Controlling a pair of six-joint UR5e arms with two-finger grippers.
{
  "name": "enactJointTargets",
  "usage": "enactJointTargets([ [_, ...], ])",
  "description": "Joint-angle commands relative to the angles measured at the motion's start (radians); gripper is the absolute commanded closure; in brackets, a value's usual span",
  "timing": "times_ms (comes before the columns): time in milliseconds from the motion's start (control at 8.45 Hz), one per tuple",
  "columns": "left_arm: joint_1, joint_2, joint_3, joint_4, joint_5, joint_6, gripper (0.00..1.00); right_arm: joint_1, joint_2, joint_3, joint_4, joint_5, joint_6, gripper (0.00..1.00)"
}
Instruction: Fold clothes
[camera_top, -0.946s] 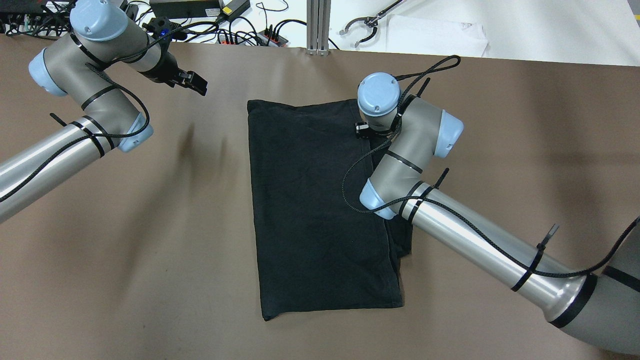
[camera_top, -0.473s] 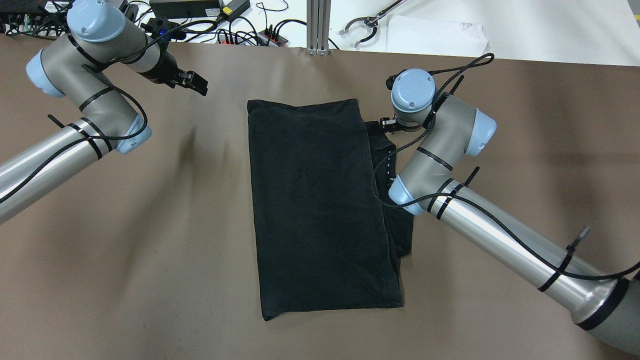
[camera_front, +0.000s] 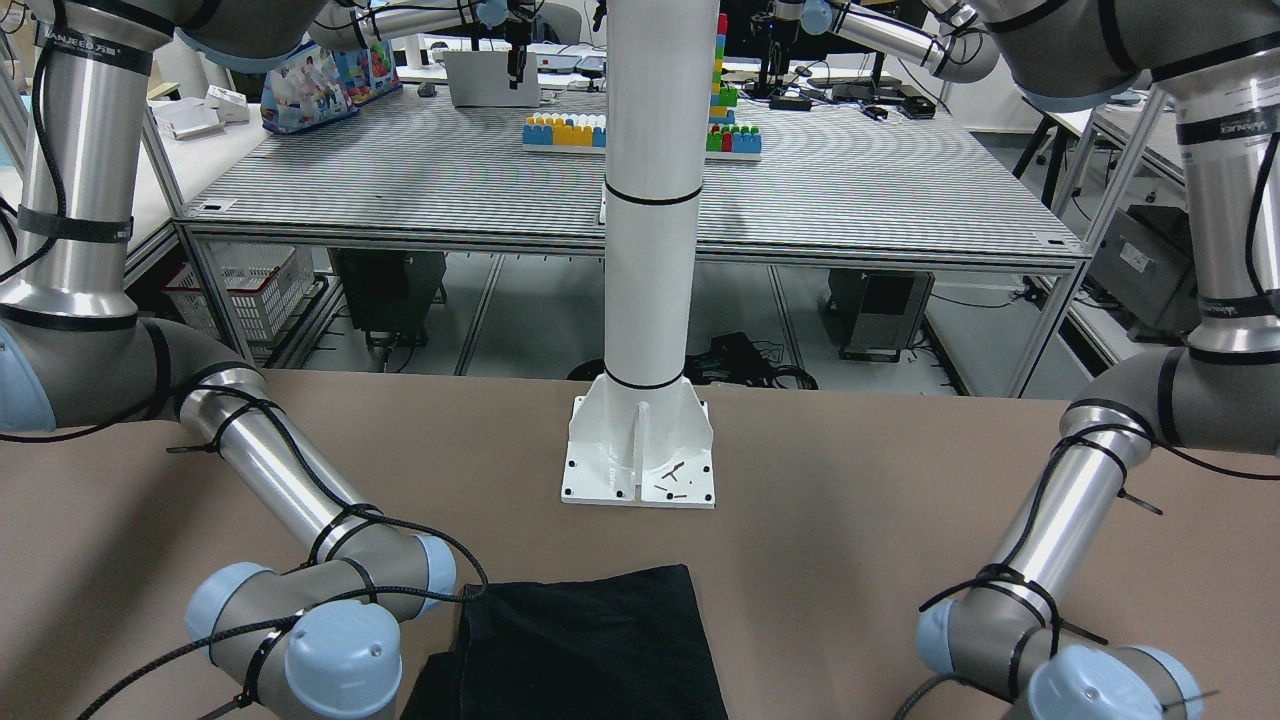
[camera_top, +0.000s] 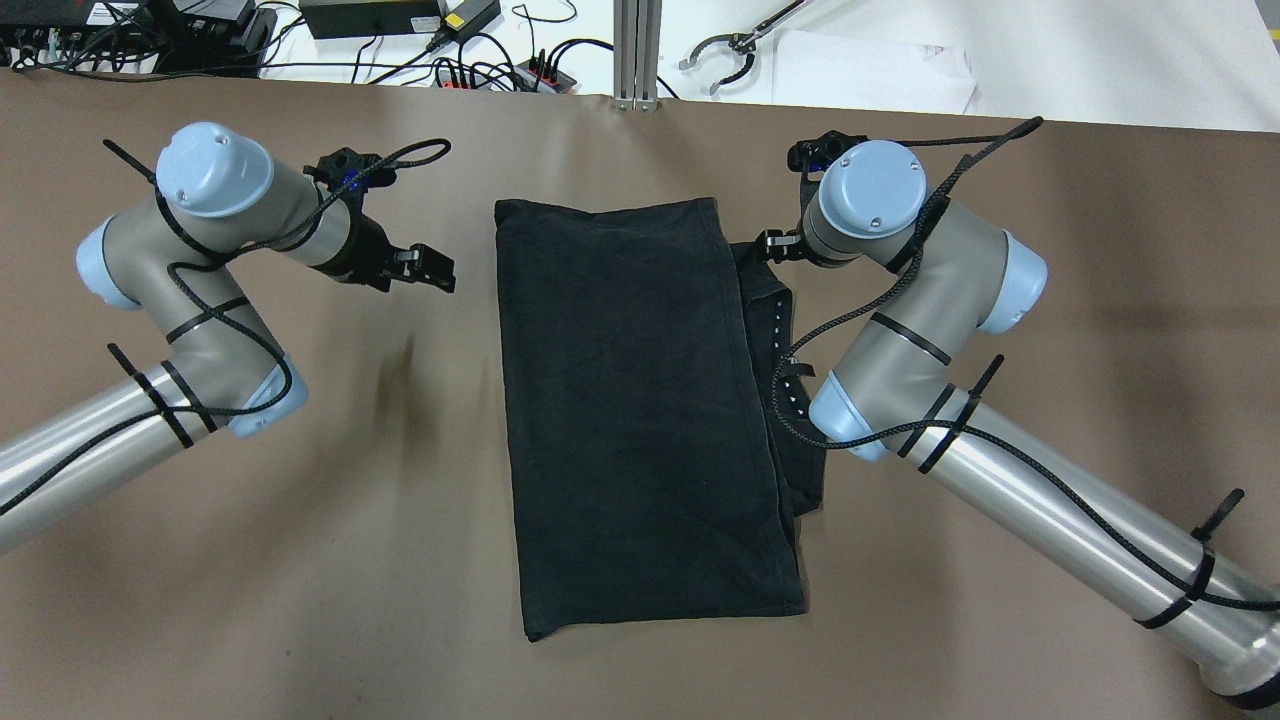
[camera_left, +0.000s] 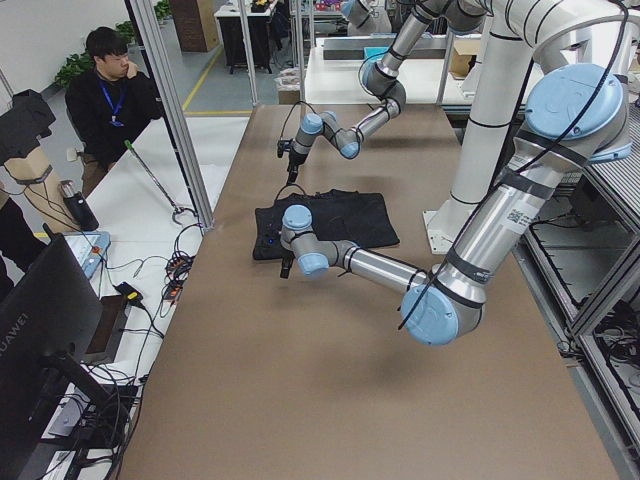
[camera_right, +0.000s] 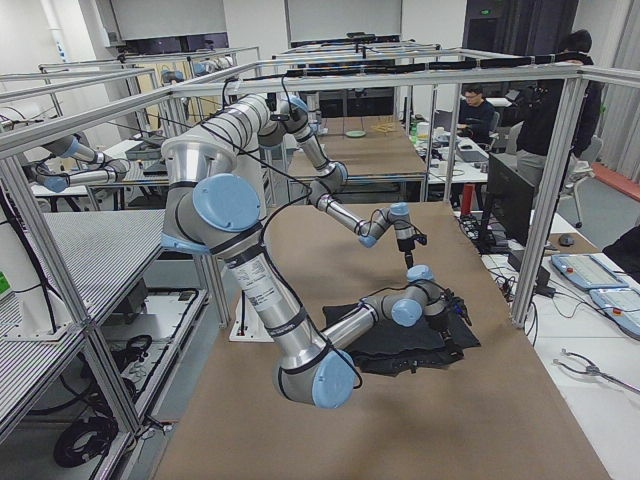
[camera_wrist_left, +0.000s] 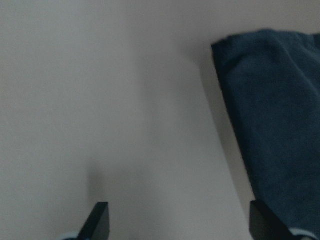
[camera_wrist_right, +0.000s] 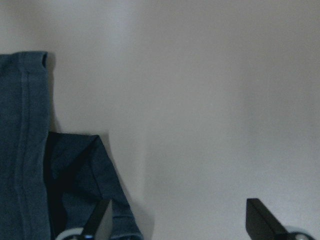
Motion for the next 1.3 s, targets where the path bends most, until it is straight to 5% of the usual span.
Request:
enactJointTargets([
  [0, 0.139, 0.062, -0.133, 0.001, 0.102, -0.212, 0.0, -0.002, -0.033, 0.104, 0.009, 0.075, 0.179, 0.06],
  [237, 0.231, 0.041, -0.135, 0.001, 0.206, -0.305, 0.0, -0.005, -0.063, 0.142, 0.102, 0.075, 0.299, 0.07],
  [473, 0.26, 0.032, -0.133, 0.001, 0.213, -0.323, 0.03, -0.008, -0.108, 0.144, 0.181, 0.075, 0.303, 0.07],
  [946, 0.287, 0.018, -0.132, 0.001, 0.22, -0.323, 1.0, -0.013, -0.125, 0.146, 0.179, 0.075, 0.303, 0.07],
  [1183, 0.284, 0.025, -0.138, 0.001, 0.219, -0.317, 1.0, -0.02, -0.127, 0.146, 0.179, 0.075, 0.303, 0.07],
])
